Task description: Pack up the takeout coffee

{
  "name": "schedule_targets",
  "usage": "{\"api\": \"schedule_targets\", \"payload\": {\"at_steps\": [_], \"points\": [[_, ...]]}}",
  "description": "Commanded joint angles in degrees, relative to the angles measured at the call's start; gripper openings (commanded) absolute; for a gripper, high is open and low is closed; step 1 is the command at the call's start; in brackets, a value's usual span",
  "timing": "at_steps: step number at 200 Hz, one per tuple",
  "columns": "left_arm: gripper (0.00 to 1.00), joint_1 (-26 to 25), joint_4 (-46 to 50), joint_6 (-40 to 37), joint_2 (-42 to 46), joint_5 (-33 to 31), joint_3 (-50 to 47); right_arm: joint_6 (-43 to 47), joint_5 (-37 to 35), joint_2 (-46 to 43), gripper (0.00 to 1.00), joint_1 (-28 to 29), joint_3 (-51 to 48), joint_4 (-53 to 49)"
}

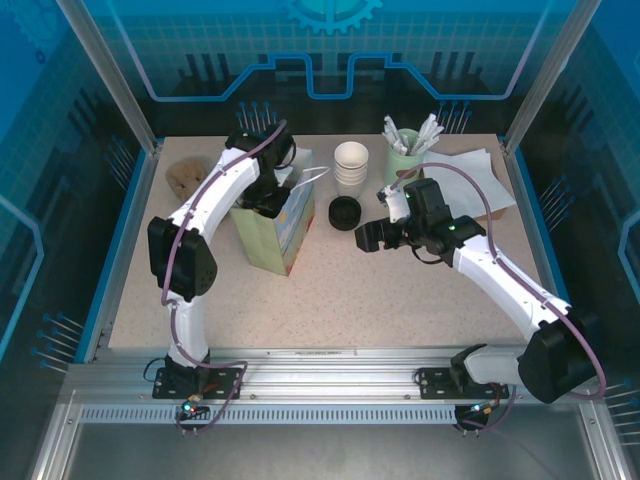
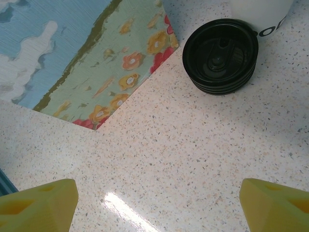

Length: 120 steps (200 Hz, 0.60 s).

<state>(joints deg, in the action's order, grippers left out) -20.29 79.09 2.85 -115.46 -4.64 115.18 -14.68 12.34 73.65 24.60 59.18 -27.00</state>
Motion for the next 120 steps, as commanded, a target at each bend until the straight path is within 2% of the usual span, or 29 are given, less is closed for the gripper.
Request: {"api": "schedule_targets", "payload": {"at_steps": [1,120], "points": [[0.44,0.7,0.0,-1.1,-0.8,1.5,-0.9,0.7,-0.4,0.4,0.88,1.1,-0.2,-0.5],[0.44,0.7,2.1,-0.4,1.4,1.4,0.8,1.1,-0.5,0.9,0.88,1.2,0.3,-0.8]]}}
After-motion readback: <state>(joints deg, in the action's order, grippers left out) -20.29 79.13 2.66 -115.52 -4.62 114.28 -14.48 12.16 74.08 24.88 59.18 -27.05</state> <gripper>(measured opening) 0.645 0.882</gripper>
